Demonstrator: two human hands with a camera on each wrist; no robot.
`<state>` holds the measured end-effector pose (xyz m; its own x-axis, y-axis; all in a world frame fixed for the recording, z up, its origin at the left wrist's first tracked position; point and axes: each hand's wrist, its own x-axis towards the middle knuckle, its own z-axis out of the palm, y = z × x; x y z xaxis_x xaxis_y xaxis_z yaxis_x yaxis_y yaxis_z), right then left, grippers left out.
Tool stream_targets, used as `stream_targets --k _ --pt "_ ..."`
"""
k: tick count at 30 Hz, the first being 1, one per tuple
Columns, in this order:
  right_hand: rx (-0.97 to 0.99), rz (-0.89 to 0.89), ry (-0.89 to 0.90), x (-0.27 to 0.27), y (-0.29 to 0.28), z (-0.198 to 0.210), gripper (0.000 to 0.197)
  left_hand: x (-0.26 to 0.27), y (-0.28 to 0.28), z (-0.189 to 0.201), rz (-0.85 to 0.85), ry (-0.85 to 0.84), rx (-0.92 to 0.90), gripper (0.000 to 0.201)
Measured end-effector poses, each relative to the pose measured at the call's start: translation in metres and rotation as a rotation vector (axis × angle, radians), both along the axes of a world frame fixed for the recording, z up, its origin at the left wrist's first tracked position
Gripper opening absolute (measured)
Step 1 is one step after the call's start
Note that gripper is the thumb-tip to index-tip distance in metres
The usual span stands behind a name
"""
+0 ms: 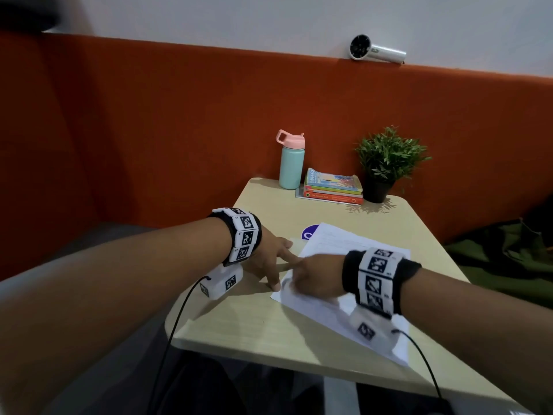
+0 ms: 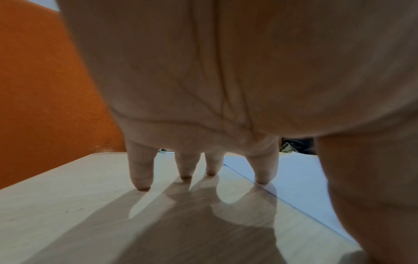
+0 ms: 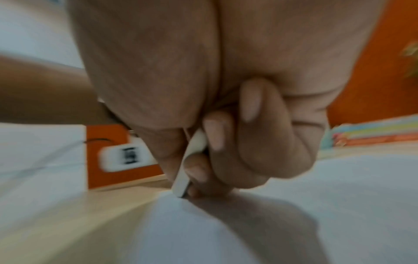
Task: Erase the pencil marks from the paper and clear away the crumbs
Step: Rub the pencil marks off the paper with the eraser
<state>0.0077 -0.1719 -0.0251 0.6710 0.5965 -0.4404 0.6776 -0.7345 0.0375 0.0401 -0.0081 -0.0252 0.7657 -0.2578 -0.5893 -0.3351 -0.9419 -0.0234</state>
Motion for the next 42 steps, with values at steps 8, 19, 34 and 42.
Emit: stream_targets --k 8,19,34,42 --pt "0.027 -0.114 -0.046 0.021 -0.016 0.005 0.038 -0.002 0.000 0.003 0.037 0.019 -0.035 0.093" --pt "-0.002 -0.152 -0.058 0.036 -0.028 0.004 0.044 -0.009 -0.004 0.009 0.039 0.016 -0.022 0.096" --pt "0.019 -0.046 0.058 0.011 -0.017 -0.001 0.037 -0.019 -0.003 0.004 0.033 -0.033 -0.038 0.105" --pt "0.028 -0.127 -0.040 0.026 -0.019 0.006 0.039 -0.019 -0.001 0.003 0.023 -0.048 -0.021 0.105"
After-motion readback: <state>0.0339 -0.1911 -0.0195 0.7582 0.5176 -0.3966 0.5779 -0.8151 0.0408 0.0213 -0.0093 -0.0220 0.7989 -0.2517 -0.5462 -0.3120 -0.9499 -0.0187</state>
